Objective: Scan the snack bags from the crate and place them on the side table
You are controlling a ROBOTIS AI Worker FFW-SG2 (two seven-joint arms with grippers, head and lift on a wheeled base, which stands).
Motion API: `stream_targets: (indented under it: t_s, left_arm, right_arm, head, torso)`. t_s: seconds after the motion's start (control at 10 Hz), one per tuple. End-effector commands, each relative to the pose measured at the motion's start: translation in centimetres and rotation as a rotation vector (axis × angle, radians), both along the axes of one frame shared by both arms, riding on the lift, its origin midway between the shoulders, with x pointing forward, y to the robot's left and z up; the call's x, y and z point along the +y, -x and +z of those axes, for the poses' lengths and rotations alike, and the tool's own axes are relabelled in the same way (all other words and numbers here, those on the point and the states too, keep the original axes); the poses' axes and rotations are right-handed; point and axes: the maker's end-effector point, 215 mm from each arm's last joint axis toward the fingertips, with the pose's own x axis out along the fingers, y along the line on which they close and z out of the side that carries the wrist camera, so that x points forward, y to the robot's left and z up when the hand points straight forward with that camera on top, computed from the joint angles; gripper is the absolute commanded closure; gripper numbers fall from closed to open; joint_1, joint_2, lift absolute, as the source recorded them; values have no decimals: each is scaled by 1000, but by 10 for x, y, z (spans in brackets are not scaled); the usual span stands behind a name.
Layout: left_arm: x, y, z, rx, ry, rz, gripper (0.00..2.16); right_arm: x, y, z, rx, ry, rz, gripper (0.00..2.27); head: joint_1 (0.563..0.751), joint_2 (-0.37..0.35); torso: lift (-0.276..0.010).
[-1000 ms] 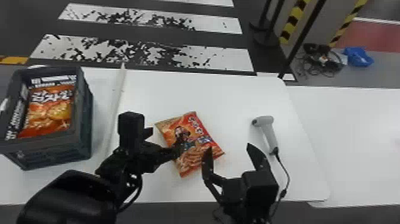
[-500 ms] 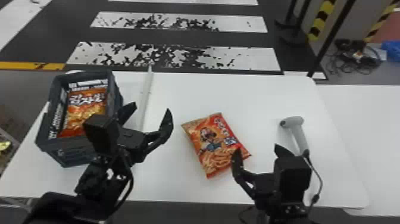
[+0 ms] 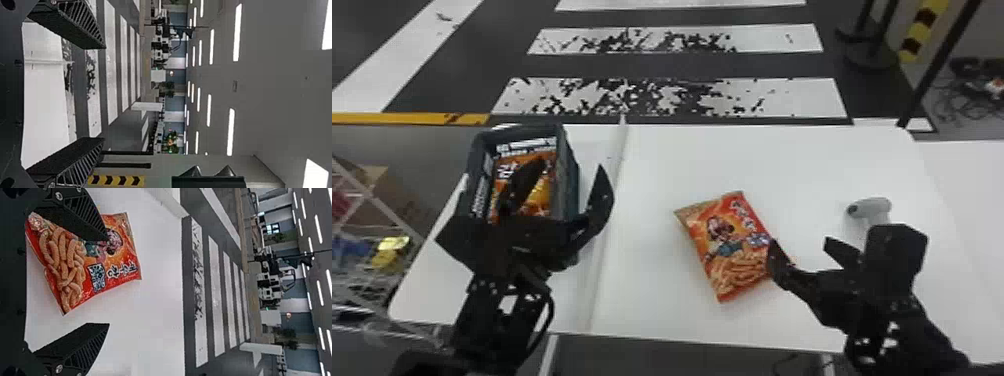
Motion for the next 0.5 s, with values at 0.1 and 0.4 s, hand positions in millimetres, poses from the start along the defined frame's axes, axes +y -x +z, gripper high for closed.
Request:
stream_targets:
  t_s: [0.1, 0.4]
  left_arm:
    - [7, 9, 7, -27, 0, 9, 39]
    - [16, 18, -4, -2, 3, 22, 66]
  right_arm:
    - [-20, -18, -26, 105, -123, -6, 124]
    - [-34, -33, -57, 237, -234, 6, 124]
  head:
    - [695, 109]
    - [695, 89]
  torso:
    - [-50]
    - [-50]
